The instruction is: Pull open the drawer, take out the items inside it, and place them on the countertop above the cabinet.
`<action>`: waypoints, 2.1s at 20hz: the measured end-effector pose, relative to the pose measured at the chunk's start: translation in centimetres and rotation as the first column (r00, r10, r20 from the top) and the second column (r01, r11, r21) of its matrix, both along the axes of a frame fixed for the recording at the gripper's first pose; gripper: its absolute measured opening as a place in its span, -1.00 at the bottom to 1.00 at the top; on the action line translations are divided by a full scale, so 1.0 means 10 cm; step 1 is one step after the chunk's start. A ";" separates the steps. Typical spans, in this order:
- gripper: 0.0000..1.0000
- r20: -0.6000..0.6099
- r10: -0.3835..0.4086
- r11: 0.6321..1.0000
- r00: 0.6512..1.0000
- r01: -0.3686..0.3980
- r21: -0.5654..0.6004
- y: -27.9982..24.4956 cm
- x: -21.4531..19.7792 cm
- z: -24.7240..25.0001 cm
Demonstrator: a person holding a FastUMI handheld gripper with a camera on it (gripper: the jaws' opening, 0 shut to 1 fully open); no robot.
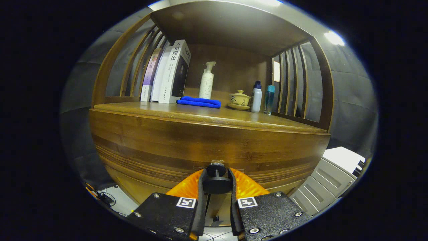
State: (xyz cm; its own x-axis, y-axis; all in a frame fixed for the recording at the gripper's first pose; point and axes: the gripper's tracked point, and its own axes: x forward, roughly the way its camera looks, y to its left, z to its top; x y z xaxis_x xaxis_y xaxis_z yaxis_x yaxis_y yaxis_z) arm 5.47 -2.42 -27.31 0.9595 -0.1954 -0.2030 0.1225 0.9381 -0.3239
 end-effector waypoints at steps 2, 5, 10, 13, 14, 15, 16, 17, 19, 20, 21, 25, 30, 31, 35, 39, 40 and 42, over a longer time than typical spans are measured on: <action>-0.38 -0.008 0.000 1.000 1.000 0.000 0.015 0.00 -0.02 0.00; -0.38 -0.011 0.001 1.000 1.000 -0.001 0.009 0.00 -0.12 0.00; -0.38 -0.007 0.008 1.000 1.000 -0.008 0.004 0.01 -0.43 0.03; -0.38 -0.011 0.011 1.000 1.000 -0.012 -0.004 0.02 -0.65 0.03; -0.38 -0.012 0.012 1.000 1.000 -0.012 -0.003 0.02 -0.72 0.04; -0.38 -0.013 0.009 1.000 1.000 -0.009 0.001 0.02 -0.80 0.05; -0.38 -0.014 0.008 1.000 1.000 -0.008 0.006 0.03 -0.86 0.05; -0.39 -0.016 0.009 1.000 1.000 -0.009 0.008 0.03 -0.95 0.05; -0.38 -0.023 0.018 1.000 1.000 -0.018 0.003 0.04 -1.10 0.03; -0.39 -0.027 0.029 1.000 0.999 -0.029 0.002 0.05 -1.18 0.01; -0.39 -0.021 0.042 0.999 0.999 -0.041 0.009 0.06 -1.26 0.02; -0.38 -0.034 0.028 0.999 0.999 -0.027 0.039 0.08 -1.56 -0.01; -0.39 -0.067 0.033 0.999 0.997 -0.030 0.040 0.14 -1.78 -0.03; -0.38 -0.071 0.031 0.998 0.997 -0.028 0.050 0.15 -1.81 -0.03; -0.38 -0.076 0.044 0.998 0.996 -0.041 0.041 0.17 -1.91 -0.05; -0.39 -0.074 0.044 0.998 0.996 -0.041 0.046 0.19 -2.00 -0.08; -0.38 -0.074 0.044 0.998 0.996 -0.040 0.046 0.20 -1.99 -0.09; -0.35 -0.073 0.053 0.997 0.996 -0.050 0.053 0.21 -1.98 -0.09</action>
